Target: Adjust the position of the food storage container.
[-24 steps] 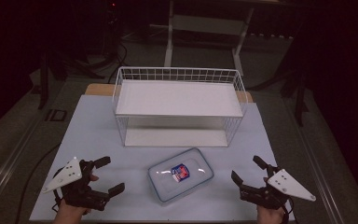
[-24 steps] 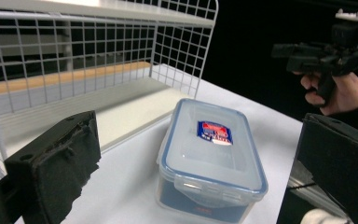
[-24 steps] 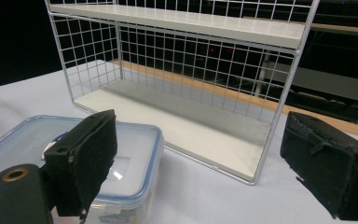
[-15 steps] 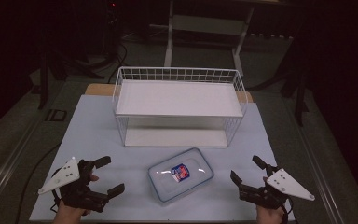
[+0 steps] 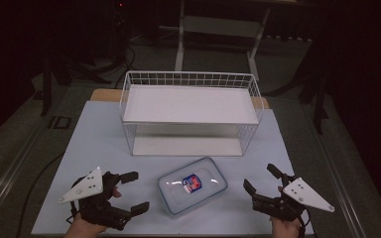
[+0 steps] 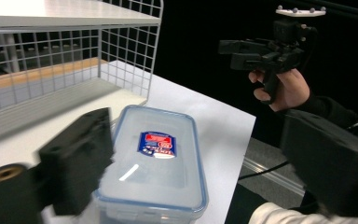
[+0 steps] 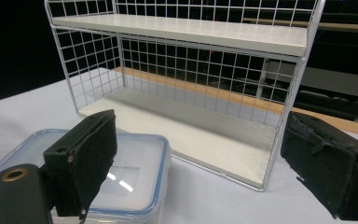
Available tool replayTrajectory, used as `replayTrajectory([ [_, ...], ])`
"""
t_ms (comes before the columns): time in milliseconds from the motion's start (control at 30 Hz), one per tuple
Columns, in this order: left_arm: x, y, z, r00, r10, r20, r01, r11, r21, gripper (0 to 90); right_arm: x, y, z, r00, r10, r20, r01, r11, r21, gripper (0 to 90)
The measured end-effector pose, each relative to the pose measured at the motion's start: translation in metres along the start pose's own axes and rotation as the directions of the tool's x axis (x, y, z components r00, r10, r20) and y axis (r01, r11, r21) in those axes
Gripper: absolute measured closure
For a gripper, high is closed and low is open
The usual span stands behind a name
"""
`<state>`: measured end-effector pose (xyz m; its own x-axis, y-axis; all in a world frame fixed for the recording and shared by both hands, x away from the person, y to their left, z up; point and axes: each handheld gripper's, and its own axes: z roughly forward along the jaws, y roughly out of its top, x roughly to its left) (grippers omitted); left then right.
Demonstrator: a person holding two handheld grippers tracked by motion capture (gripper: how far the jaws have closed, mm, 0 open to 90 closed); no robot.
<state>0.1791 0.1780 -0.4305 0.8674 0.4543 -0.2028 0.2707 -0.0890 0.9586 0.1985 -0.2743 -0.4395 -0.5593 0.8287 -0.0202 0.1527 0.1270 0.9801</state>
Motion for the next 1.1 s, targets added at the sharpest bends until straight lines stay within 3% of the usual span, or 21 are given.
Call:
replayTrajectory([
  [100,-0.001,0.002,0.01,0.9996,-0.017,0.024,0.016,0.9989,0.043,16.0,0.0,0.0,0.001,1.0,-0.006,0.002,0.006,1.0,0.008,10.5],
  [233,-0.004,0.0,0.022,0.9993,-0.019,0.033,0.016,0.9952,0.097,29.3,0.0,-0.001,0.002,1.0,0.003,-0.001,-0.003,1.0,0.012,10.5],
  [267,-0.006,-0.002,0.031,0.9975,-0.034,0.061,0.026,0.9921,0.123,33.5,-0.001,-0.002,0.002,1.0,0.003,-0.004,-0.003,1.0,0.012,10.5],
  [400,-0.01,-0.01,0.05,0.9965,-0.05,0.067,0.036,0.9815,0.188,46.2,0.0,-0.003,0.003,1.0,0.001,-0.007,-0.001,1.0,0.022,10.5],
  [600,-0.016,-0.022,0.071,0.9936,-0.045,0.104,0.014,0.9612,0.276,67.3,0.0,-0.003,0.003,1.0,-0.001,-0.01,0.001,1.0,0.023,10.5],
  [633,-0.016,-0.022,0.071,0.9936,-0.045,0.104,0.014,0.9612,0.276,69.5,0.0,-0.003,0.003,1.0,-0.001,-0.01,0.001,1.0,0.023,10.5],
  [733,-0.017,-0.031,0.08,0.9923,-0.057,0.11,0.018,0.9448,0.327,74.0,0.0,-0.004,0.004,0.9999,0.003,-0.013,-0.002,1.0,0.03,10.6],
  [767,-0.017,-0.031,0.08,0.9923,-0.057,0.11,0.018,0.9448,0.327,76.6,0.0,-0.004,0.004,0.9999,0.003,-0.013,-0.002,1.0,0.03,10.6],
  [800,-0.017,-0.036,0.085,0.9923,-0.059,0.109,0.017,0.937,0.349,76.6,0.0,-0.004,0.004,0.9999,-0.001,-0.013,0.002,1.0,0.03,10.6],
  [833,-0.018,-0.04,0.089,0.9928,-0.062,0.102,0.02,0.9275,0.373,85.9,0.0,-0.004,0.005,0.9999,-0.001,-0.016,0.001,1.0,0.03,10.6],
  [867,-0.018,-0.04,0.089,0.9928,-0.062,0.102,0.02,0.9275,0.373,88.2,0.0,-0.004,0.005,0.9999,-0.001,-0.016,0.001,1.0,0.03,10.6],
  [900,-0.018,-0.043,0.092,0.9908,-0.069,0.116,0.019,0.9217,0.388,88.6,0.0,-0.004,0.005,0.9999,0.0,-0.017,0.0,1.0,0.03,10.6],
  [967,-0.019,-0.045,0.094,0.9907,-0.068,0.118,0.016,0.9187,0.395,88.7,-0.001,-0.004,0.005,0.9999,0.0,-0.017,0.0,1.0,0.031,10.6],
  [1000,-0.021,-0.048,0.098,0.9883,-0.067,0.137,0.006,0.9128,0.408,88.9,-0.001,-0.005,0.005,0.9999,0.001,-0.015,-0.001,0.999,0.032,10.6],
  [1100,-0.022,-0.053,0.104,0.9877,-0.068,0.141,0.003,0.9085,0.418,88.9,-0.001,-0.005,0.005,0.9999,0.003,-0.016,-0.002,0.999,0.036,10.6],
])
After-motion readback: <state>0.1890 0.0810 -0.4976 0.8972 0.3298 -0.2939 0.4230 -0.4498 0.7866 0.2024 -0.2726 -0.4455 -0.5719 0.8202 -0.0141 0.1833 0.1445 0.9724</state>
